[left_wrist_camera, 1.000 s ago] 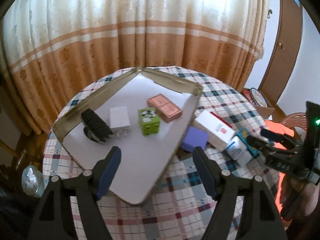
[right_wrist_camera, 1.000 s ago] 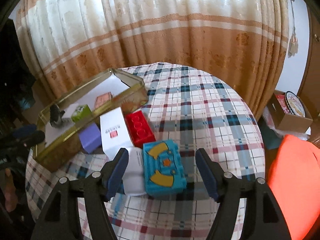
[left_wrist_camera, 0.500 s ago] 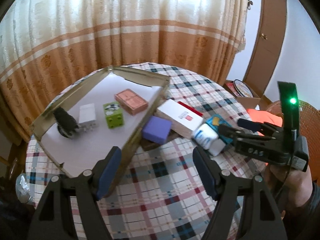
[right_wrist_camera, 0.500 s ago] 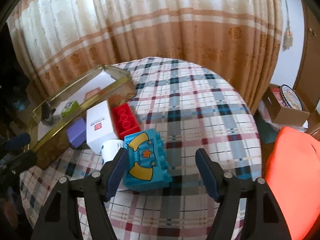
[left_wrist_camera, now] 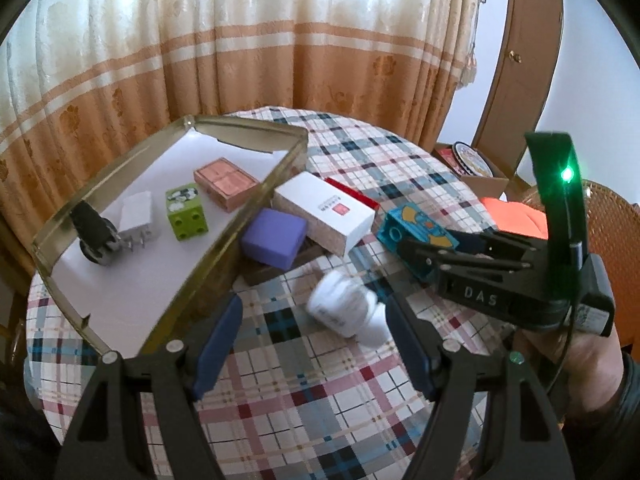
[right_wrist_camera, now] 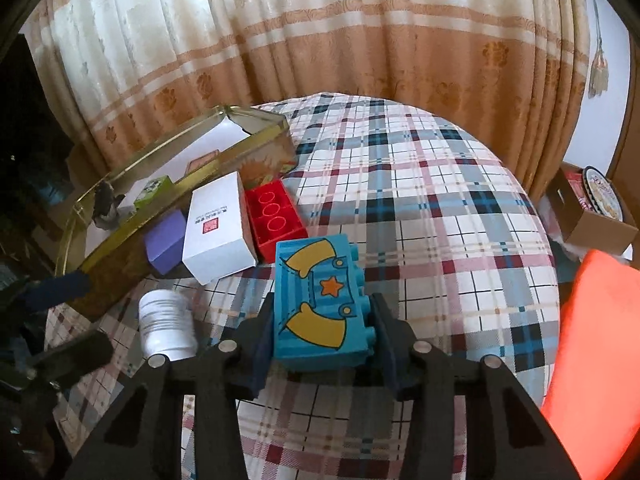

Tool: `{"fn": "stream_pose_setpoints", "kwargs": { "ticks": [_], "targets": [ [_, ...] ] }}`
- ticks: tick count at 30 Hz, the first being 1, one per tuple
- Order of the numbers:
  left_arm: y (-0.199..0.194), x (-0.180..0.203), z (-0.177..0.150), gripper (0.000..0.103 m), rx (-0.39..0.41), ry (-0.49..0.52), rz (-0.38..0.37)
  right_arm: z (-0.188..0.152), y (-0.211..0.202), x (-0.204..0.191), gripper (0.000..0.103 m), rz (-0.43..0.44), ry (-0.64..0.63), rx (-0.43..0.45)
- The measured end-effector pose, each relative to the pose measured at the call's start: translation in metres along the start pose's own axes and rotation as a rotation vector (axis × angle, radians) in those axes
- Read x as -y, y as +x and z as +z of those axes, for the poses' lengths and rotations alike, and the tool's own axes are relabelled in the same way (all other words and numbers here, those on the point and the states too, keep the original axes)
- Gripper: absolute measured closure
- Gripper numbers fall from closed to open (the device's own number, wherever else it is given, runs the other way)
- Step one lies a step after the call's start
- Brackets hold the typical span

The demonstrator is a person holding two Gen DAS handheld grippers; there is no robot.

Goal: Organize rigid objects
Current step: 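Withdraw both grippers, moving the right gripper toward the blue block, then grasp the blue printed block with the right gripper while the left approaches the white pill bottle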

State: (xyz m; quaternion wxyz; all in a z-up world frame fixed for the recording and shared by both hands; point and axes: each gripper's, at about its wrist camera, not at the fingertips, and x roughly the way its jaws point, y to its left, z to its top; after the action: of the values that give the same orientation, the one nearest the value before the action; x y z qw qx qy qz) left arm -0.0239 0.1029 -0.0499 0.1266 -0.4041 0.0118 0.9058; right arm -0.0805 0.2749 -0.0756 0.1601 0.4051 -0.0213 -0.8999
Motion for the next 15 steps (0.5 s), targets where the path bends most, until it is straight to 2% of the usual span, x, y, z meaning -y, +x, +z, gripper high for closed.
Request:
{"fn": "stream_pose_setpoints", "kwargs": {
  "ticks": [3, 9, 12, 15],
  "targets": [
    [0.005, 0.004, -0.003, 0.028, -0.019, 0.005, -0.014, -0.001, -0.004, 0.003, 0.057, -0.001, 0.021, 0.029],
    [0.023, 0.004, -0.009, 0.028, -0.082, -0.026, -0.029, -0.001, -0.004, 0.005, 0.057, 0.001, 0.032, 0.032],
    [0.028, 0.003, -0.011, 0.028, -0.081, -0.041, -0.041, -0.001, -0.004, 0.004, 0.057, 0.001, 0.028, 0.03],
    [0.034, 0.005, -0.013, 0.028, -0.091, -0.035, -0.022, -0.002, -0.003, 0.004, 0.057, 0.007, 0.029, 0.022]
  ]
}}
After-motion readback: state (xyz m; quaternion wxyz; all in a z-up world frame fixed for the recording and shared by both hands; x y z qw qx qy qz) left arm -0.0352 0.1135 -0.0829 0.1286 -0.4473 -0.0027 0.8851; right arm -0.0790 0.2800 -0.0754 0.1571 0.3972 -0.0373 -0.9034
